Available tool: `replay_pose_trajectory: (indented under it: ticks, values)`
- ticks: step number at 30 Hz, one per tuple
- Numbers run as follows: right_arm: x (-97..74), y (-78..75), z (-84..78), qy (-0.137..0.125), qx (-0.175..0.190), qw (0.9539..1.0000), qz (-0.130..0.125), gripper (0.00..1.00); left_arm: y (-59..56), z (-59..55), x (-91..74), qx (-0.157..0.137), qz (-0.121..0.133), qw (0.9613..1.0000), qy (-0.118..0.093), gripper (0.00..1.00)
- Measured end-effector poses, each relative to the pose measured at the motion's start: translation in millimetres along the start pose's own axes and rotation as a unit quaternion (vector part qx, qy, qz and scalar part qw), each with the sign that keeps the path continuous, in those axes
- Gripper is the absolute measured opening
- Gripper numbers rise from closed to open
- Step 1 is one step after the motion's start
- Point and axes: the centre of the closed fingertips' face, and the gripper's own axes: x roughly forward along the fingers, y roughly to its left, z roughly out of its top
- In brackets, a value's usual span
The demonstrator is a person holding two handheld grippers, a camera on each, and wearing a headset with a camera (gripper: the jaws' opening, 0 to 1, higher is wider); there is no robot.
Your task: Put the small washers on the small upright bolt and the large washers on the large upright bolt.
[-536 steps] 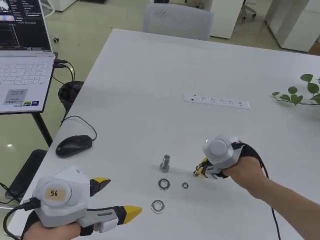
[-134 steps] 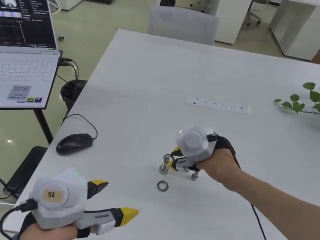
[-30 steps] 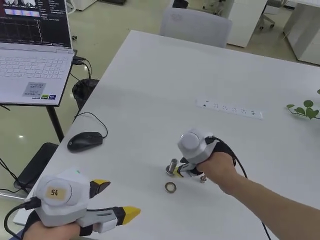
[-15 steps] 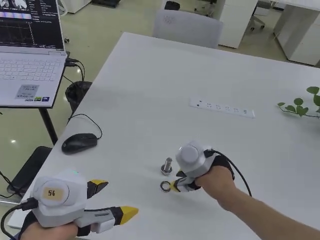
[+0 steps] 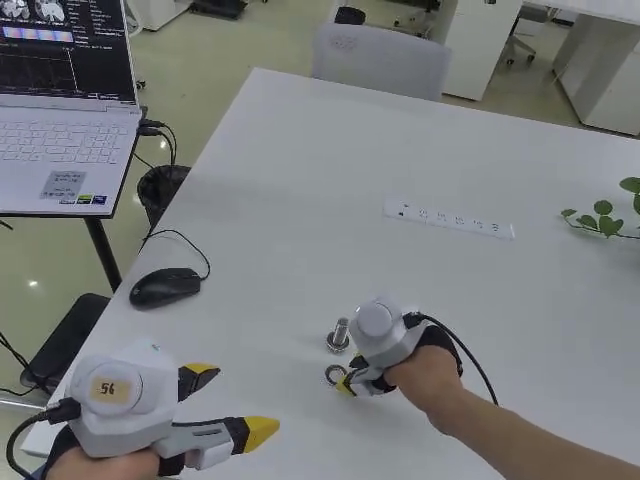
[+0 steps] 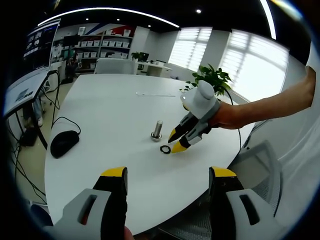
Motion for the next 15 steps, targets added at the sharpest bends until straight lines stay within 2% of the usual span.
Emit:
replay_pose_trajectory:
  ticks: [7, 8, 12, 15]
  values:
    - [10.4, 1.5, -1.2, 0.013, -0.009, 0.9999, 0.005, 0.29, 4.1, -1.4, -4.9, -0.002, 0.006, 1.0, 0.0, 0.65]
    - [9.5, 0.7, 1.1, 0.007, -0.018, 0.9998, 0.003, 0.29, 4.6, -1.3, -5.4, -0.003, 0.006, 1.0, 0.0, 0.65]
    - [9.8, 0.9, 0.6, 0.012, -0.042, 0.999, 0.003, 0.29, 5.3, -0.8, -6.1, -0.004, 0.008, 1.0, 0.0, 0.65]
    - [10.3, 0.3, 1.0, 0.011, -0.047, 0.9988, 0.008, 0.29, 4.7, -1.2, -4.2, -0.003, 0.006, 1.0, 0.001, 0.65]
